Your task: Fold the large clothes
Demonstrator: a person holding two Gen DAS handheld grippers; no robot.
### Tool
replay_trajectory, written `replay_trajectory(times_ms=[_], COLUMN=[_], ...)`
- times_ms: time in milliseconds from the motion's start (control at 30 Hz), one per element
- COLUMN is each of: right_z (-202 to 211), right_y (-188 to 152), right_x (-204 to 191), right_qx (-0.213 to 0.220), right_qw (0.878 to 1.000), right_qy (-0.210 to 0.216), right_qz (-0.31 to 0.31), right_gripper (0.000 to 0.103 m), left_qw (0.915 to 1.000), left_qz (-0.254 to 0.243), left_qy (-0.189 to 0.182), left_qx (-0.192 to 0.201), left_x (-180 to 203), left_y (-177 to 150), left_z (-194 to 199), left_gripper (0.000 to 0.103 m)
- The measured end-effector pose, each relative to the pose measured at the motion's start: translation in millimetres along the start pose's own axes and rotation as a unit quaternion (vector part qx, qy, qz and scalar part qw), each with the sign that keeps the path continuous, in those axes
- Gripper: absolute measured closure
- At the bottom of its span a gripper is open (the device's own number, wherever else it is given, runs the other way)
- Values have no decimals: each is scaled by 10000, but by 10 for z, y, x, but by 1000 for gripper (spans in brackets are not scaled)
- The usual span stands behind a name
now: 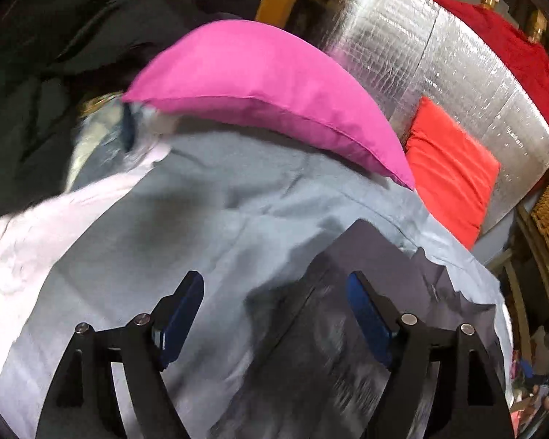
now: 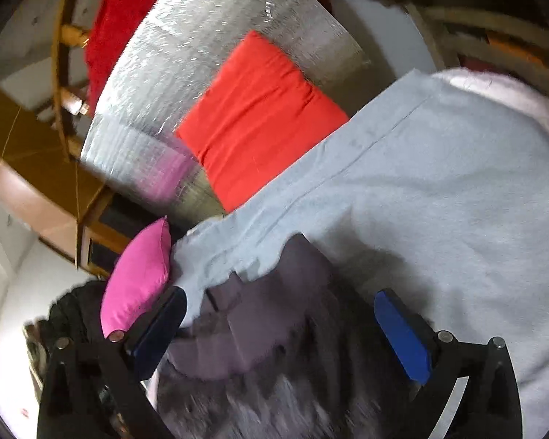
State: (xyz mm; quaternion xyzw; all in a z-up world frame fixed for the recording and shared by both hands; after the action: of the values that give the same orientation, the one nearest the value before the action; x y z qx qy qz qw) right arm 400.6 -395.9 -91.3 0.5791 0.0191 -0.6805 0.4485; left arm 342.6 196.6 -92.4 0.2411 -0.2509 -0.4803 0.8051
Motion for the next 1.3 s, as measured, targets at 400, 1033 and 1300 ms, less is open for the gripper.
replay_trajectory(times_ms=[400,1033,1300], right_z=[657,-668,-1017], right_y=[-651,-84,-16], right_x=[260,208,244], right_qx=[-192,-1523,-1779], right_qw=[9985,9681,9678], right_qy=[-421,-750,-446], right_qz=[281,1844,1726], right_gripper=[0,0,0], left_qw=[9959,9548,9541], left_qz=[-886,-2927,-2962], left_qy=[-192,-134,-173], left_qx=[-50,-502,-416], left_x=[50,1288,1444], left_y=[-474,32,-26], left_z=[187,-1010,-1083], left_gripper=[21,21,21])
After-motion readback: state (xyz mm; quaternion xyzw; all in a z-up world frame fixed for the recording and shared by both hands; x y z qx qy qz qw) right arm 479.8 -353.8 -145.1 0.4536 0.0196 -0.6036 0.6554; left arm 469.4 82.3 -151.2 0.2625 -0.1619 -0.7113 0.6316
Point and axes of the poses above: each gripper's, at about its wrist camera, not at the fingertips, and z roughly against the way its jaws point, x to its right, y to its top, the point moved 5 cm from there along -z, roughly the way its jaws point, and after that the axes turned 13 degrees about y, right-handed, at the moved point
